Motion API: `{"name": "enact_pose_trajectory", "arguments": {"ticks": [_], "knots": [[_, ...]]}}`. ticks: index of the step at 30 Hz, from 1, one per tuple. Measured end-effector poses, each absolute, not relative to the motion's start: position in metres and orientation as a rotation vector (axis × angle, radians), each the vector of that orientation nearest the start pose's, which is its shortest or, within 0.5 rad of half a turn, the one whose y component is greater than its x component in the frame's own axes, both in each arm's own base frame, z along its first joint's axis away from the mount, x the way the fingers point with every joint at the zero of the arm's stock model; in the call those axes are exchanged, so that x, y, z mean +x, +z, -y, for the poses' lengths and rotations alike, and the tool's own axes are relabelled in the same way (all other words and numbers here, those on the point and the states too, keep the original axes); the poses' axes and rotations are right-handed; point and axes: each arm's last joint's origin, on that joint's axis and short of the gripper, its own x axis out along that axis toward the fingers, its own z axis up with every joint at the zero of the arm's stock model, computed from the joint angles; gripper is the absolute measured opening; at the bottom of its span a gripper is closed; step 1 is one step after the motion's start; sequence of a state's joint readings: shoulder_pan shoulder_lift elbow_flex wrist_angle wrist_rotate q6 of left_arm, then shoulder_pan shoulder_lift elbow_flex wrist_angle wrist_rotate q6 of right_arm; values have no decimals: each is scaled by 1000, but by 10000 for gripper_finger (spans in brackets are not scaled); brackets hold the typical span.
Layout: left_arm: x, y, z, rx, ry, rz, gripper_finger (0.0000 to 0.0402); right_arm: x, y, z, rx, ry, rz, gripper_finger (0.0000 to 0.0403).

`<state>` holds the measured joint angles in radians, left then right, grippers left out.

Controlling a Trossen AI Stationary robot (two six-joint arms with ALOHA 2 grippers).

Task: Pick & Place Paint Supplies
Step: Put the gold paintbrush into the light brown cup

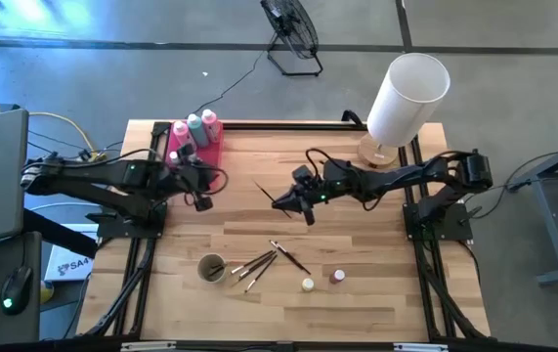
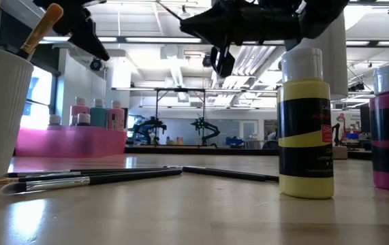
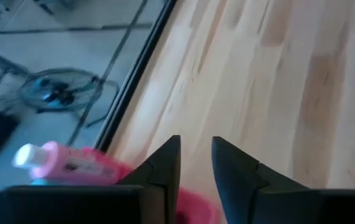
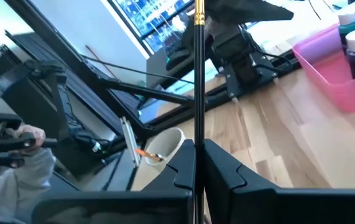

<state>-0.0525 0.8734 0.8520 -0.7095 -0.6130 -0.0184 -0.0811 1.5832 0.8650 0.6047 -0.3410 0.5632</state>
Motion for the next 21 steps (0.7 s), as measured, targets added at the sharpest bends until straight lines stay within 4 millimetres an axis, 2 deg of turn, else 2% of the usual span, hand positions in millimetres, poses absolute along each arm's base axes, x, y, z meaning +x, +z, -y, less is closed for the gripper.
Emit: {"name": "enact_pose_trajectory", "arguments": {"ticks": [7, 12, 14, 18, 21], "knots": [[155, 293, -6, 143, 465, -591, 76, 332, 251, 19, 522, 208, -203, 5], [161, 298, -4, 86, 387, -478, 76, 322, 253, 14, 473, 167, -277, 5], [165, 300, -3, 91, 339, -424, 76, 320, 258, 11, 426, 156, -255, 5], [171, 292, -7, 143, 356, -359, 76, 315, 265, 7, 353, 138, -244, 5], [173, 282, -14, 112, 360, -331, 76, 311, 270, 7, 320, 137, -228, 5]]}}
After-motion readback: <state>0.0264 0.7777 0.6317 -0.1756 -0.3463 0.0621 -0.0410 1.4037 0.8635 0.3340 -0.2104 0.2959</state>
